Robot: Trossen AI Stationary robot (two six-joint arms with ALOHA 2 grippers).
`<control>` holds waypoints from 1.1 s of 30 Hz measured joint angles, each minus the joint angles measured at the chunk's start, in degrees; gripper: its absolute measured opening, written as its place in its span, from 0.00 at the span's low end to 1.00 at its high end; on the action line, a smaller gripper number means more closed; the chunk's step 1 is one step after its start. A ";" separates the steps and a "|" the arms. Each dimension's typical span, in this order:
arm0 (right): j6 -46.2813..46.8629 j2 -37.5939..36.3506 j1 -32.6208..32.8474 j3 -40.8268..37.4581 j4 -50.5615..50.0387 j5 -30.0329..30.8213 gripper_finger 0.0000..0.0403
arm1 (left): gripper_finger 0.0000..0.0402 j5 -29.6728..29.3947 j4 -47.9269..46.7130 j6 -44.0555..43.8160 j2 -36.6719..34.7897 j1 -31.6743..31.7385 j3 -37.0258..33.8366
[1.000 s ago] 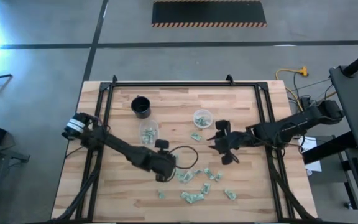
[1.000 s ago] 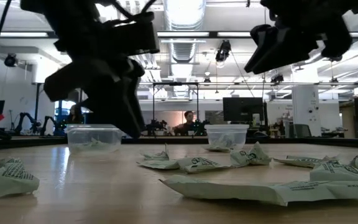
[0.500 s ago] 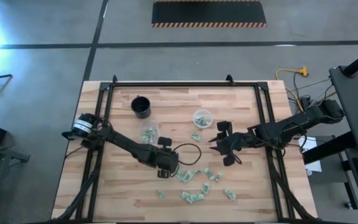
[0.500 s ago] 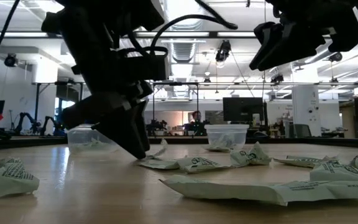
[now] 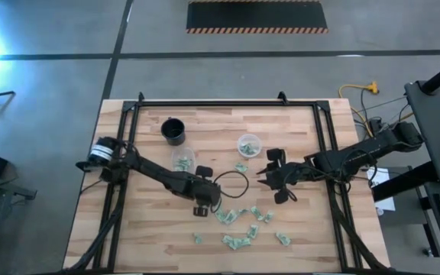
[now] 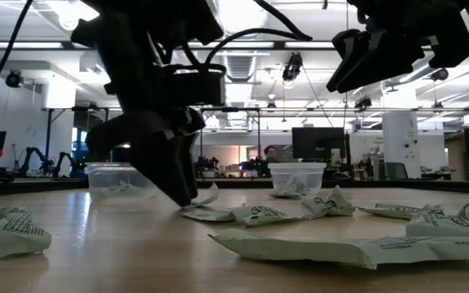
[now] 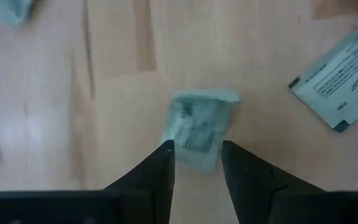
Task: Pick and place items into bin
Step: Put the stevia packet into the left transparent bin
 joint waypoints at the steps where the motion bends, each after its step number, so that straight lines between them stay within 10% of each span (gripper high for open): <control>1: 0.05 0.00 0.00 0.00 -0.02 0.00 0.27 | 0.30 0.14 0.00 0.80 -0.55 0.28 0.30; 10: 0.07 0.02 0.00 -0.02 -0.41 -0.02 0.25 | 0.44 11.33 2.19 2.46 -2.64 3.98 0.58; 33: 0.07 0.02 0.00 0.00 -0.65 -0.17 0.23 | 0.57 11.36 9.02 5.43 -0.18 4.46 -0.68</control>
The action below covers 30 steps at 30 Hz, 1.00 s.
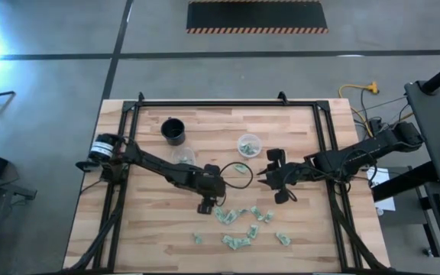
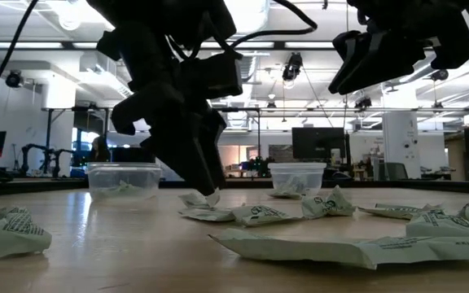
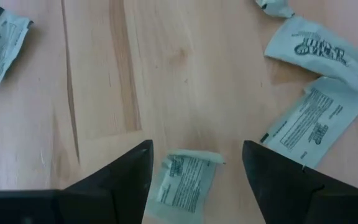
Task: Pick and place items into bin
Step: Put the stevia packet into the left transparent bin
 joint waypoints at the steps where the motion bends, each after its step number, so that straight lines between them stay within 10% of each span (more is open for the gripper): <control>1: 0.01 0.00 0.00 0.00 0.00 0.00 0.23 | 0.57 -0.02 0.60 0.02 0.02 0.00 -0.20; 13: 0.37 0.07 0.00 -0.02 -0.61 0.04 0.22 | 0.57 0.31 1.92 0.20 3.52 0.24 0.02; 30: 1.09 0.13 0.00 -0.11 -0.85 0.09 0.21 | 0.31 -0.18 0.26 0.33 2.40 0.35 -0.04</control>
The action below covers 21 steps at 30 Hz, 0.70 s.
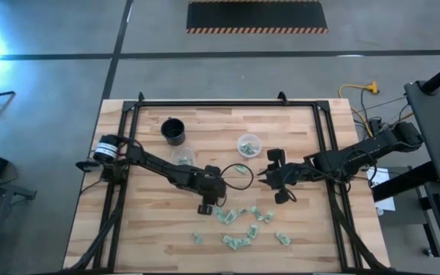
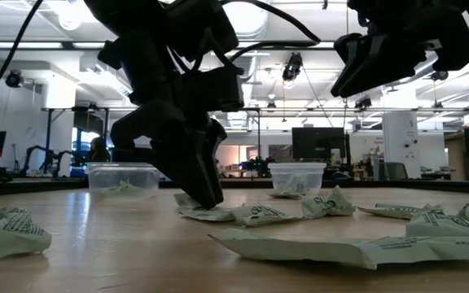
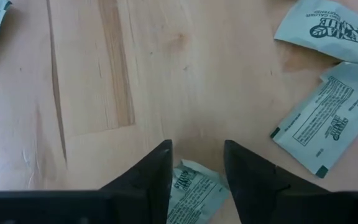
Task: Pick and place items into bin
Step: Put the stevia packet into the left transparent bin
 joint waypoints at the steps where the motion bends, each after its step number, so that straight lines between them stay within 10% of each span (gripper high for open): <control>1: 0.00 0.00 0.00 0.00 0.00 0.00 0.21 | 0.31 -0.03 -0.03 0.00 -0.09 0.00 0.00; 21: 0.29 0.00 0.00 -0.55 0.04 -0.02 0.18 | 0.31 -2.16 -6.19 -0.56 -0.56 -0.39 1.62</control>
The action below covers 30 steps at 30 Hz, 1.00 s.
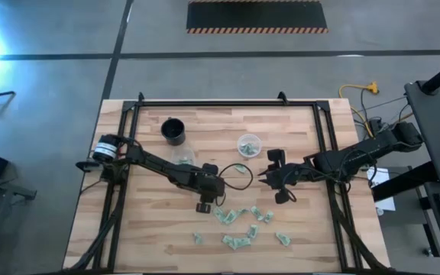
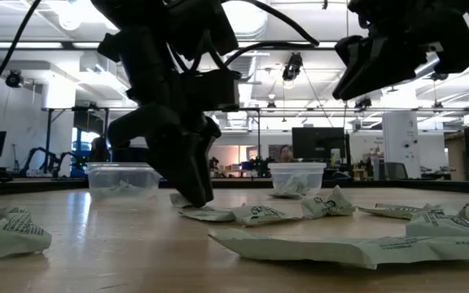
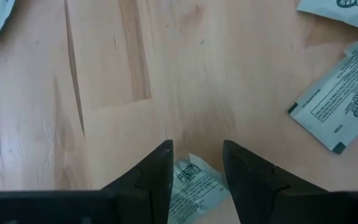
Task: Pick and place items into bin
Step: Put the stevia packet into the left transparent bin
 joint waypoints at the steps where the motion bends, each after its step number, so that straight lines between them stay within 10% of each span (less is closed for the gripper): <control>1: 0.02 0.00 0.00 -0.02 0.00 0.00 0.18 | 0.31 0.02 -0.33 -0.02 0.00 -0.04 0.12; 18: 0.11 0.00 0.00 -0.11 0.02 0.00 0.18 | 0.32 -0.98 -6.55 -0.87 -0.07 -0.13 3.25; 30: 0.11 0.00 -0.02 -0.11 0.03 0.00 0.17 | 0.56 -0.94 -8.57 -1.37 -0.07 -0.17 3.29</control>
